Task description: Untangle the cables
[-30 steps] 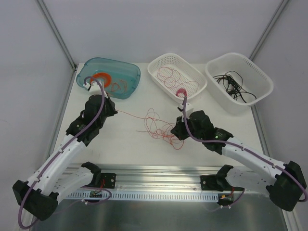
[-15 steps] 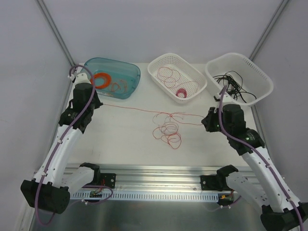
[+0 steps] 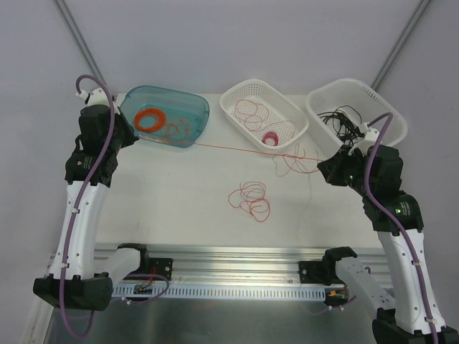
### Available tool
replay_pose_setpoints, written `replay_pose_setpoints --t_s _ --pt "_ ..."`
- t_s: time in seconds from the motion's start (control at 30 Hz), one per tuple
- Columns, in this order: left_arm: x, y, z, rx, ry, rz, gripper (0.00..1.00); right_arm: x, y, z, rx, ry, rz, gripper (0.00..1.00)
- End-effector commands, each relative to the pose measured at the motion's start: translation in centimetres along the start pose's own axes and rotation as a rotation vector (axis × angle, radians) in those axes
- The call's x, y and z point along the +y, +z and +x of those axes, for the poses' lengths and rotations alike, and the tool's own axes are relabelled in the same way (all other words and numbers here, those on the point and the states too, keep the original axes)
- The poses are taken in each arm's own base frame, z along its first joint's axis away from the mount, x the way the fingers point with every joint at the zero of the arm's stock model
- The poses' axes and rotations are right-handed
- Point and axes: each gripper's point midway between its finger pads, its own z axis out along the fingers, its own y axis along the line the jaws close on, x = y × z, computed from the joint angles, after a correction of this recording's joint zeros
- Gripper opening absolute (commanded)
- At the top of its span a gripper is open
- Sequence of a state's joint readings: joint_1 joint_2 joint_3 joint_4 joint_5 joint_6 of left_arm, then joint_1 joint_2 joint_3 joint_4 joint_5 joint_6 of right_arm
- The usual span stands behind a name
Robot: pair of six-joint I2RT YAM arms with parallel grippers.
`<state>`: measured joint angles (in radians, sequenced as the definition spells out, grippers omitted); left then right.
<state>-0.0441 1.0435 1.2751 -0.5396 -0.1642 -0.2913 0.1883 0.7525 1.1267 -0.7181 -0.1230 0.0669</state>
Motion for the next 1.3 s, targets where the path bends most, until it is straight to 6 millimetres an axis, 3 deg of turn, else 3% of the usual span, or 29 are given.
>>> replay_pose_setpoints --t_s 0.0,0.07,0.2,0.27,0.33,0.37,0.43,0.63,0.83,0.9,1.07,1.17,1.27 --pt "-0.4 -1.0 -1.4 -0.018 0.03 0.059 0.0 0.3 0.5 0.5 0.038 0.008 -0.033 0.02" --pt "-0.9 -1.2 -0.4 0.007 0.024 0.099 0.0 -0.3 1.7 2.6 0.099 0.019 -0.033 0.03" --pt "-1.1 -0.6 4.1 0.113 -0.013 0.141 0.0 -1.3 4.0 7.4 0.277 0.058 -0.028 0.11" --pt "-1.2 -0.8 5.5 0.141 -0.021 0.159 0.0 -2.3 4.8 10.0 0.346 0.072 0.0 0.29" --pt "-1.5 -1.0 7.5 0.187 -0.035 0.198 0.0 -2.8 5.3 11.2 0.369 0.079 0.015 0.44" --pt "-1.6 -1.0 8.1 0.201 -0.037 0.209 0.0 -2.6 5.5 12.1 0.392 0.075 -0.002 0.47" --pt "-1.7 -1.2 9.4 0.229 -0.037 0.231 0.0 -1.8 5.9 12.2 0.379 0.065 -0.031 0.5" --pt "-1.5 -1.8 11.3 0.254 -0.035 0.255 0.0 2.0 7.2 12.6 0.389 -0.014 -0.092 0.52" --pt "-1.5 -2.2 11.8 0.258 -0.041 0.263 0.0 6.0 9.7 15.5 0.467 -0.062 -0.158 0.52" --pt "-1.5 -2.2 11.9 0.256 -0.043 0.262 0.0 7.8 10.1 17.0 0.501 -0.109 -0.193 0.52" --pt "-1.6 -2.3 12.0 0.26 -0.046 0.267 0.0 12.1 9.8 18.3 0.476 -0.286 -0.238 0.52" --pt "-1.6 -2.2 12.0 0.264 -0.051 0.265 0.0 13.4 10.4 19.4 0.49 -0.31 -0.23 0.5" --pt "-1.6 -2.2 11.9 0.26 -0.051 0.265 0.0 13.2 11.9 20.3 0.49 -0.286 -0.159 0.47"
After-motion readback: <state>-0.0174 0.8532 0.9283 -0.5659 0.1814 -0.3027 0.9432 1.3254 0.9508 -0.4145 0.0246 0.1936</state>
